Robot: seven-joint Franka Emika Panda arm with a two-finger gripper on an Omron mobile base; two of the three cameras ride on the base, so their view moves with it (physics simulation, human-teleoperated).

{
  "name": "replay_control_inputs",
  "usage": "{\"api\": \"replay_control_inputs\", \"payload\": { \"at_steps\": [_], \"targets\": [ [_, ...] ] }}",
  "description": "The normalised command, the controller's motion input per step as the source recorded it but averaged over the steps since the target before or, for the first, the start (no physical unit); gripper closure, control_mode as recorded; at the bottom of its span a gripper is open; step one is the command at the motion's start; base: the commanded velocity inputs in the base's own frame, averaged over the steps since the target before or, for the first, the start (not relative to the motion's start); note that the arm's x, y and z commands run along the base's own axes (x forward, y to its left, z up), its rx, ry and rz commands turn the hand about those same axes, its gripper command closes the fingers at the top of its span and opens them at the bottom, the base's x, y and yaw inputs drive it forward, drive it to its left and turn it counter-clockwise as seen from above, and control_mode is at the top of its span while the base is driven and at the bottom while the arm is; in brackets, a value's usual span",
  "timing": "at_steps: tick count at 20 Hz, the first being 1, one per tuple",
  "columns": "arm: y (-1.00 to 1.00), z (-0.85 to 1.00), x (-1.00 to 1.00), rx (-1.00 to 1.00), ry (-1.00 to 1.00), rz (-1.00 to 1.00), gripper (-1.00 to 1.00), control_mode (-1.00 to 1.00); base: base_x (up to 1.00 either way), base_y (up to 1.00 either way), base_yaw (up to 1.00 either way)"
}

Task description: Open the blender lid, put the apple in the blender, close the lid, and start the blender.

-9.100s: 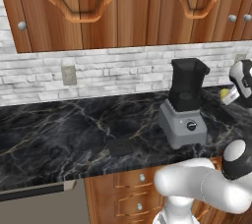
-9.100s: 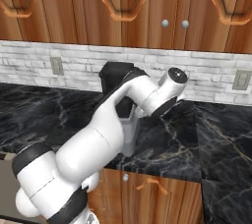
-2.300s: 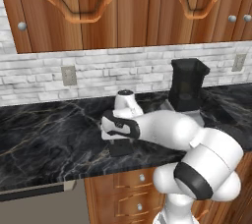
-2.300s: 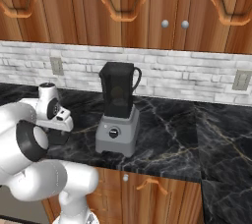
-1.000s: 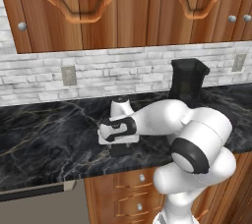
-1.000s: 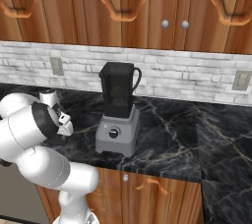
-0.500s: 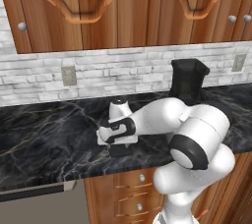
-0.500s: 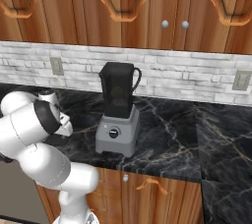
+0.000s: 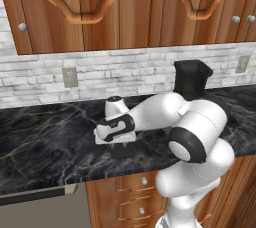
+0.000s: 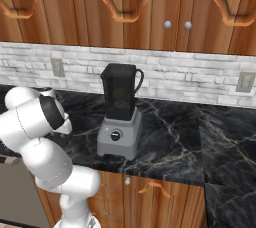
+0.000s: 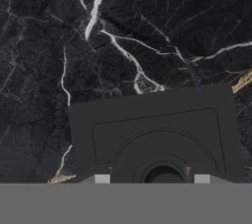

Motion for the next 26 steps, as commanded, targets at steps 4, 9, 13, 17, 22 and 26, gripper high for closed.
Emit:
{"api": "replay_control_inputs", "payload": {
  "at_steps": [4,9,13,17,22,26],
  "targets": [
    [0.16,-0.03,0.01,0.00,-0.11,0.00,1.00,-1.00,0.00,0.00,0.00],
    [0.00,-0.28,-0.14,0.01,-0.14,-0.01,1.00,-1.00,0.00,0.00,0.00],
    [0.00,-0.04,-0.02,0.01,-0.01,0.00,1.00,-1.00,0.00,0.00,0.00],
    [-0.03,0.14,-0.05,0.00,-0.02,0.00,1.00,-1.00,0.00,0.00,0.00],
    [-0.16,0.80,-0.20,0.00,-0.03,-0.06,1.00,-1.00,0.00,0.00,0.00],
    [-0.33,0.99,-0.12,0.00,-0.11,-0.08,1.00,-1.00,0.00,0.00,0.00]
  ]
}}
